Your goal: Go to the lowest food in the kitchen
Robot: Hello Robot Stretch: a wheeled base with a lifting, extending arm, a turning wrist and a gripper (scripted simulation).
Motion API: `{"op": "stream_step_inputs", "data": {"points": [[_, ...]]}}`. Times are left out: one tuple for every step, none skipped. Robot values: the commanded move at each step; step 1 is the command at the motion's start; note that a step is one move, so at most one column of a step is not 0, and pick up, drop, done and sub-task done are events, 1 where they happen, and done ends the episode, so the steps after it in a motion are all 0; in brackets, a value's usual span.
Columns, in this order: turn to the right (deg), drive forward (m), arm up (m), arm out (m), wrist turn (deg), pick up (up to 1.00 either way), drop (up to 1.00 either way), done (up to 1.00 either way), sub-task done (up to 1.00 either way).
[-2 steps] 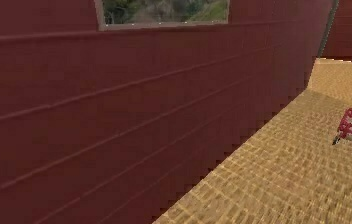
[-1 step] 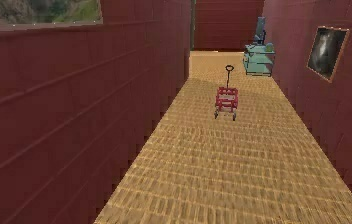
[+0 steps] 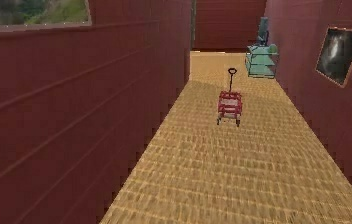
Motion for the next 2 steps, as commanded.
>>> {"op": "stream_step_inputs", "data": {"points": [[3.0,0.0,0.0,0.0,0.0,0.0,0.0,0.0,0.0],[0.0,1.0,0.0,0.0,0.0,0.0,0.0,0.0,0.0]]}}
